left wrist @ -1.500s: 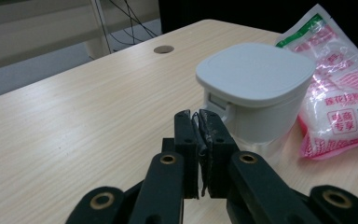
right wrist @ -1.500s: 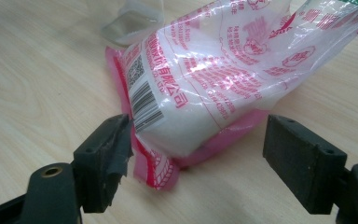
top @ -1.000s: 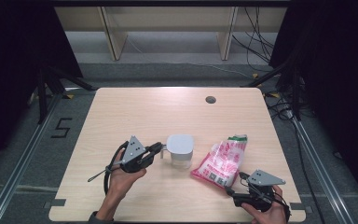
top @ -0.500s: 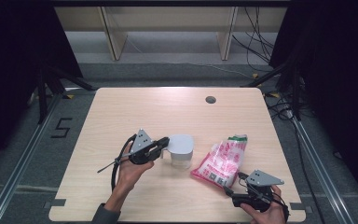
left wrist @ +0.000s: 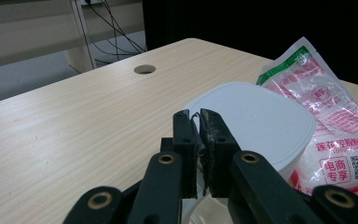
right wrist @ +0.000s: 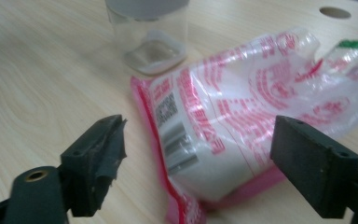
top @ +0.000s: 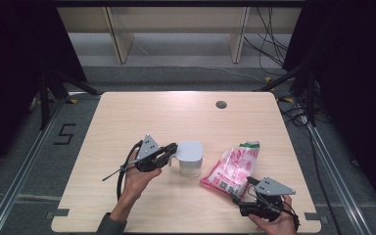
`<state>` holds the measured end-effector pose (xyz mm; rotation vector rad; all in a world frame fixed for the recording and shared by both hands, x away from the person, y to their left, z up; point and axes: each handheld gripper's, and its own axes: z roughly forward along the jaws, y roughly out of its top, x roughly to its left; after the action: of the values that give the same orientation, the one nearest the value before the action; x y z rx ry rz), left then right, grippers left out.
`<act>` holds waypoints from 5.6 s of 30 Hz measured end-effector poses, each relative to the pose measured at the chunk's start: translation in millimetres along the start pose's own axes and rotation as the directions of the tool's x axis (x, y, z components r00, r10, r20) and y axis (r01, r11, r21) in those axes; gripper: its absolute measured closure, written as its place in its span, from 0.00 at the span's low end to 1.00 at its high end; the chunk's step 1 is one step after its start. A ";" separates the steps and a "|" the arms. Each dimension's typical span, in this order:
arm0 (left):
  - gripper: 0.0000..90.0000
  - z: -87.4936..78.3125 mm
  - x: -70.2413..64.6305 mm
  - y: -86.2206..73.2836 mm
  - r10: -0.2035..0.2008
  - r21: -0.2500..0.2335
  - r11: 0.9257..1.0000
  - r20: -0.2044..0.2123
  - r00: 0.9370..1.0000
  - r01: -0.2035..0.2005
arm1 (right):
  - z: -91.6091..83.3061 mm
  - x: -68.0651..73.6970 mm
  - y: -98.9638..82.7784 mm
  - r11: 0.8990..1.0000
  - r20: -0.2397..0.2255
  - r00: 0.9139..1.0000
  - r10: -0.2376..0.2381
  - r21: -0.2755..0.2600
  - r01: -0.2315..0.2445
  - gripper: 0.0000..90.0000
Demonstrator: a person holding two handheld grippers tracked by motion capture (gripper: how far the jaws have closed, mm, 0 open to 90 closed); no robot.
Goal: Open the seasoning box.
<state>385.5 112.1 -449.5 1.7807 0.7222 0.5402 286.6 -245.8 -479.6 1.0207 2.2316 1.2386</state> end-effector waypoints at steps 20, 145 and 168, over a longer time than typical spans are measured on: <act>0.94 -0.6 1.6 -1.7 -0.032 -0.010 0.999 0.001 0.999 0.032 | 56.1 5.2 60.0 0.993 -0.093 0.990 -0.106 -0.057 0.101 0.89; 0.32 -46.9 -17.2 -57.8 -0.058 0.137 0.989 0.009 0.998 0.056 | 13.2 -63.7 16.3 0.967 0.191 0.950 0.248 -0.114 -0.230 0.41; 0.32 -43.7 -14.4 -57.0 -0.072 0.137 0.988 0.008 0.997 0.070 | 39.2 -77.1 17.9 0.962 0.157 0.949 0.274 -0.046 -0.270 0.40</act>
<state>334.0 144.5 -490.3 1.8760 0.8270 0.4399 369.5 -275.7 -486.2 1.4042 1.9967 1.2380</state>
